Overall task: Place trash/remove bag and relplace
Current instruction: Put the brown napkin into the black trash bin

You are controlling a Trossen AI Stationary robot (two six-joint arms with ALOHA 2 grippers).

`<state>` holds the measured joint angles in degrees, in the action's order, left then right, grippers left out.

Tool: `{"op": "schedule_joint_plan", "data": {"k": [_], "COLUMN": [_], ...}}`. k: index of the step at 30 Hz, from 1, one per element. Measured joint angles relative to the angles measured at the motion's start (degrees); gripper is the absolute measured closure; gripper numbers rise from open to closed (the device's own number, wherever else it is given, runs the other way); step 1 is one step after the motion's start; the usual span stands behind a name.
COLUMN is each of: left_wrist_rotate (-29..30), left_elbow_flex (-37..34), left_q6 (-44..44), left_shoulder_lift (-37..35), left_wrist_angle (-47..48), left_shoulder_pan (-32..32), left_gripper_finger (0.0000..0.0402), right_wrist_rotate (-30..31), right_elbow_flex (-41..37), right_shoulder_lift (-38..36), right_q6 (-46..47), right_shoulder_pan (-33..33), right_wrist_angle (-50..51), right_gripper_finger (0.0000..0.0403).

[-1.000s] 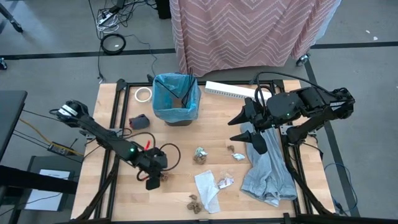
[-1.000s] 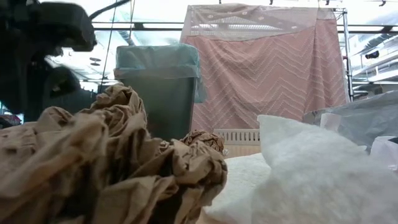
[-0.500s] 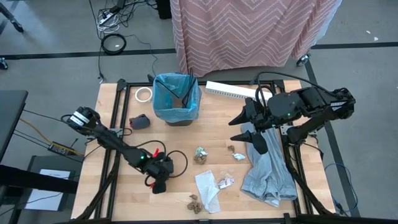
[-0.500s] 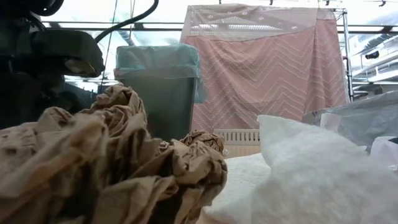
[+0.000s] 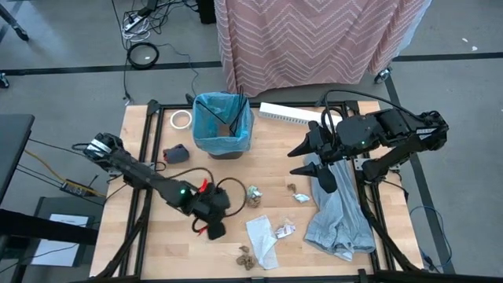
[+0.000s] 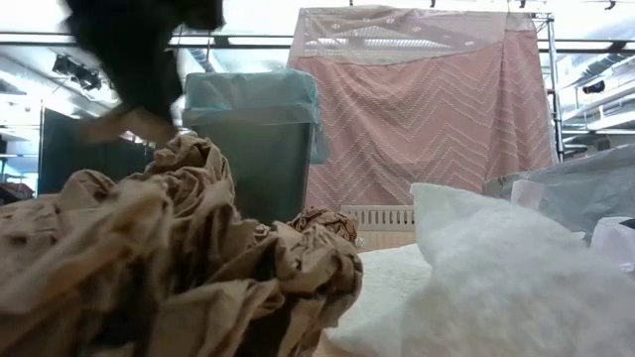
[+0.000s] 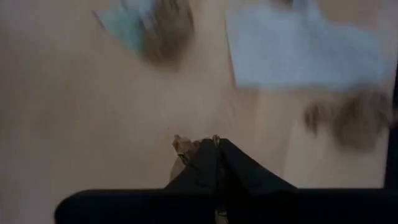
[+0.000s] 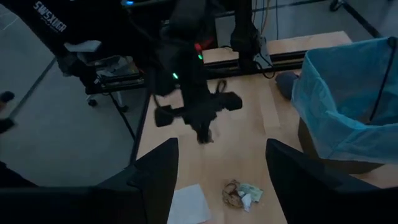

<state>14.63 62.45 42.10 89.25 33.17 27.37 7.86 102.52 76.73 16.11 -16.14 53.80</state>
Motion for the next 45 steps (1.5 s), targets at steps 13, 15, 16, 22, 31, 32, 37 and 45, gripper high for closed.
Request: {"op": "schedule_joint_plan", "data": {"k": [13, 15, 16, 22, 31, 32, 37, 45], "left_wrist_rotate": [16.91, 17.08, 17.03, 12.05, -8.99, -10.75, -15.76, -20.91], "left_elbow_flex": [32.48, 34.84, 35.47, 35.75, 35.56, 35.56, 35.59, 35.63], "left_q6": [-27.06, -30.98, -33.09, -38.50, -46.95, -47.89, -50.60, -46.80], "left_shoulder_lift": [-1.63, -2.74, -3.54, -7.04, -2.88, -2.26, 1.11, 2.00], "left_wrist_angle": [19.27, 19.84, 19.63, 19.29, 26.42, 26.51, 27.11, 30.74], "left_shoulder_pan": [-18.15, -21.79, -23.66, -37.78, -51.15, -51.66, -52.56, -52.59], "left_gripper_finger": [0.0392, 0.0392, 0.0392, 0.0391, 0.0354, 0.0342, 0.0285, 0.0235], "right_wrist_rotate": [0.70, 0.68, 0.66, -0.09, -3.98, -4.73, -6.21, -5.85], "right_elbow_flex": [0.00, 0.00, 0.00, 0.00, 0.00, 0.00, 0.00, 0.00], "right_shoulder_lift": [0.00, 0.00, 0.00, 0.00, 0.00, 0.00, 0.00, 0.00], "right_q6": [-1.37, -1.37, -1.37, -1.35, -2.09, -2.19, -2.28, -1.29], "right_shoulder_pan": [2.89, 2.89, 2.87, 2.80, 2.65, 2.65, 2.60, 2.05], "right_wrist_angle": [0.09, 0.20, 0.43, 0.99, 3.13, 3.25, 4.13, 10.24], "right_gripper_finger": [0.0186, 0.0186, 0.0186, 0.0189, 0.0185, 0.0184, 0.0180, 0.0180]}}
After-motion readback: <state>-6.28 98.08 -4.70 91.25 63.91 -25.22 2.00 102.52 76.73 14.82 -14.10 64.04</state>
